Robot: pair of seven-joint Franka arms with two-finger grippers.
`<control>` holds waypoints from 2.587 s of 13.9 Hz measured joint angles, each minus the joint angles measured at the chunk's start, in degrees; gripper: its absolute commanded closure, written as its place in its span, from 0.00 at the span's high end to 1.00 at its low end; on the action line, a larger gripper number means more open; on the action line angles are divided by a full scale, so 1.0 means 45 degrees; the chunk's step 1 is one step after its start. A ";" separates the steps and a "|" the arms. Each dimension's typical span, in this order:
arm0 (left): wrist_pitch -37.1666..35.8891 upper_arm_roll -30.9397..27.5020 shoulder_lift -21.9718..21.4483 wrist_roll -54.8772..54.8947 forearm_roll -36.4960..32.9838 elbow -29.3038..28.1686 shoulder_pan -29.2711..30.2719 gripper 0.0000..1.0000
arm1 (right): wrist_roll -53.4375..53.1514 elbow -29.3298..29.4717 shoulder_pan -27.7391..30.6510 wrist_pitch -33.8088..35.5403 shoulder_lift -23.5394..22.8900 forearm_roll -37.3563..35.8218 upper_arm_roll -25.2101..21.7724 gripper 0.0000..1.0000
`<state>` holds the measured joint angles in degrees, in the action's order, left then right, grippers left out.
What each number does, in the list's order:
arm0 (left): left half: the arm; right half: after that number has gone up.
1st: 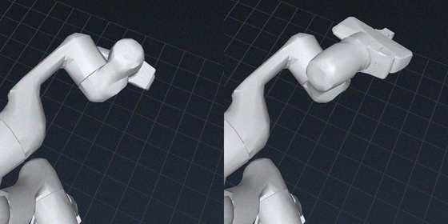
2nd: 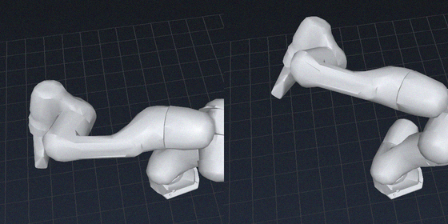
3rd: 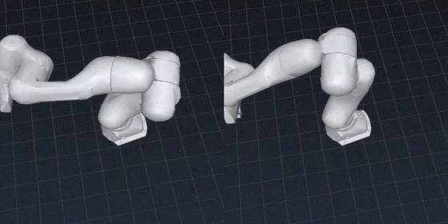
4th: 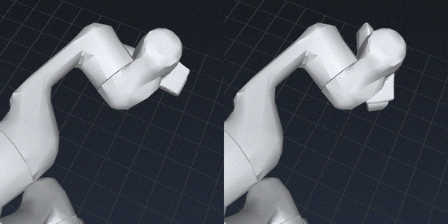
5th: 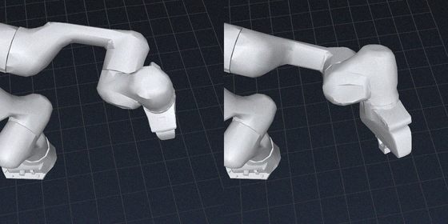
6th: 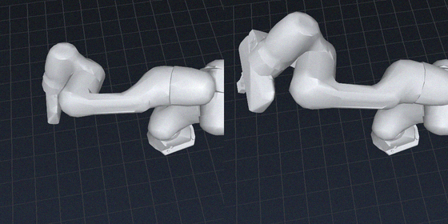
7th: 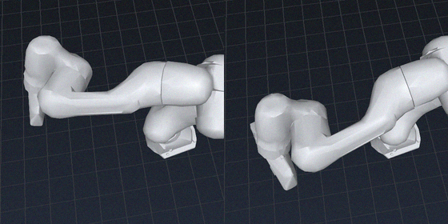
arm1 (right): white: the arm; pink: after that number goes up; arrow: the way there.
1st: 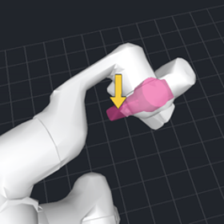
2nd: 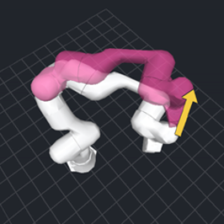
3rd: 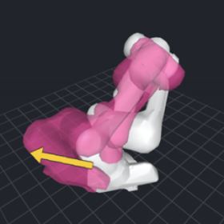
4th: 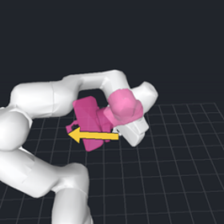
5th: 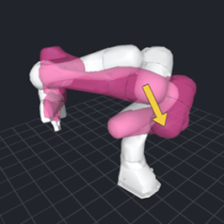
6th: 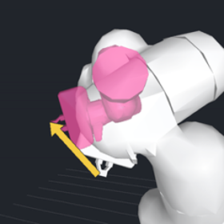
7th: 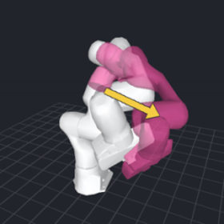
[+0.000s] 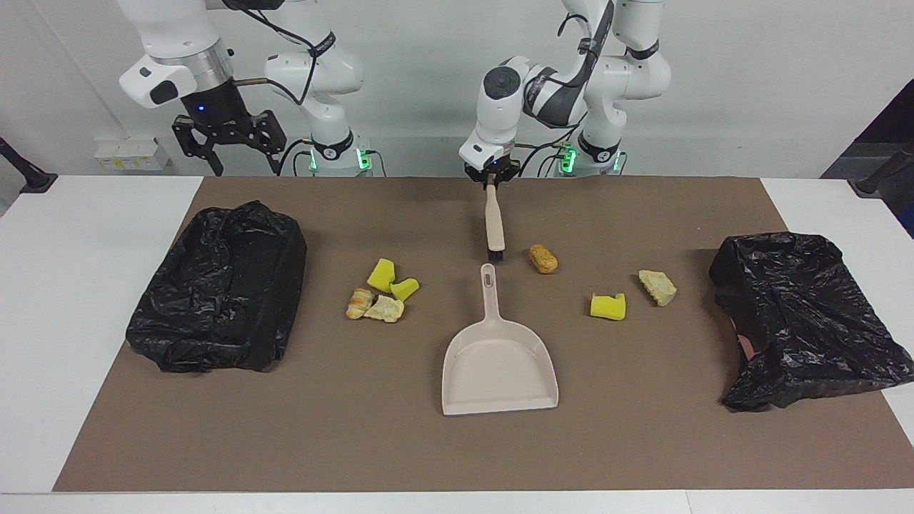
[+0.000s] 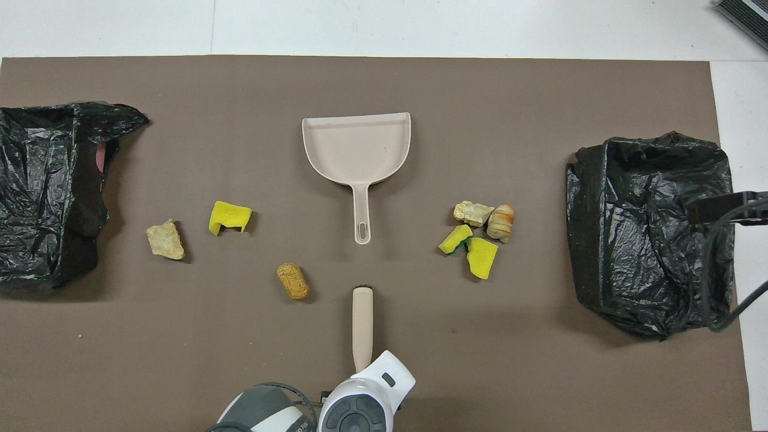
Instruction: Sweep and dump trash in bin
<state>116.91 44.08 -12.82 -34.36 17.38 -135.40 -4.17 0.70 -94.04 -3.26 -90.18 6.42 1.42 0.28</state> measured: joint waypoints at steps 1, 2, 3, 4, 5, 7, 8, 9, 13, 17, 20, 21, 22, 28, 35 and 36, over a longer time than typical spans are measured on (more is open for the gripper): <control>-0.0294 -0.0627 -0.0161 0.0428 -0.0331 0.0125 0.0004 0.00 | -0.0215 -0.0006 -0.0019 0.0000 -0.0003 0.0033 0.0277 1.00; -0.0476 -0.1228 -0.0317 0.0835 -0.0743 0.0194 0.0004 0.00 | -0.0737 -0.0027 -0.0027 -0.0030 -0.0031 0.0107 0.0548 1.00; -0.0644 -0.1841 -0.0464 0.1298 -0.1170 0.0242 0.0003 0.00 | -0.1309 -0.0054 -0.0030 -0.0189 -0.0124 0.0172 0.0845 1.00; -0.0867 -0.2476 -0.0581 0.1814 -0.1607 0.0321 0.0006 0.00 | -0.1750 -0.0081 -0.0032 -0.0491 -0.0305 0.0190 0.1203 1.00; -0.1094 -0.3113 -0.0658 0.2214 -0.2063 0.0419 0.0007 0.00 | -0.2139 -0.0105 -0.0039 -0.0832 -0.0585 0.0192 0.1585 1.00; -0.1234 -0.4392 -0.0687 0.2743 -0.2867 0.0525 0.0019 0.00 | -0.3273 -0.0137 -0.0061 -0.1571 -0.1433 0.0191 0.2334 1.00; -0.1235 -0.5017 -0.0657 0.2833 -0.3140 0.0522 0.0032 0.00 | -0.4025 -0.0122 -0.0070 -0.2028 -0.1961 0.0190 0.2791 1.00; -0.1232 -0.5752 -0.0606 0.2875 -0.3403 0.0524 0.0029 0.00 | -0.4874 -0.0052 -0.0085 -0.2563 -0.2510 0.0145 0.3318 1.00; -0.1036 -0.9038 0.0061 0.4800 -0.4366 0.1077 -0.0003 0.00 | -0.8202 0.1380 -0.0473 -0.3959 -0.5217 -0.1349 0.5405 1.00; -0.0832 -1.1300 0.0792 0.6806 -0.4636 0.1642 -0.0071 0.00 | -1.1049 0.2643 -0.1228 -0.5259 -0.7807 -0.3650 0.6554 1.00; -0.0837 -1.1635 0.1256 0.6944 -0.4828 0.1526 -0.0099 0.00 | -1.1381 0.2842 -0.1513 -0.6508 -0.9400 -0.4854 0.6987 1.00; -0.0837 -1.1634 0.1425 0.6944 -0.4838 0.1438 -0.0151 0.00 | -1.1383 0.2907 -0.1611 -0.6555 -0.9704 -0.5261 0.7095 1.00; -0.0837 -1.1632 0.1572 0.6944 -0.4843 0.1361 -0.0187 0.00 | -1.1383 0.2946 -0.1679 -0.6555 -0.9853 -0.5502 0.7182 1.00; -0.0851 -1.1616 0.1760 0.7019 -0.4859 0.1025 -0.0255 0.00 | -1.1134 0.2665 -0.1762 -0.6460 -0.9906 -0.6086 0.7316 0.77; -0.0869 -1.1360 0.1749 0.7516 -0.4863 0.0849 -0.1028 0.00 | -1.0655 0.2521 -0.1760 -0.6460 -0.9909 -0.6094 0.7316 0.00; -0.0872 -1.1218 0.1746 0.7540 -0.4861 0.0825 -0.1170 0.00 | -1.0636 0.2521 -0.1756 -0.6440 -0.9909 -0.6096 0.7317 0.00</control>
<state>112.99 -6.40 -4.96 -0.43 -4.49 -131.69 -9.43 -47.16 -82.69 -11.17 -119.16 -38.17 -26.01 33.21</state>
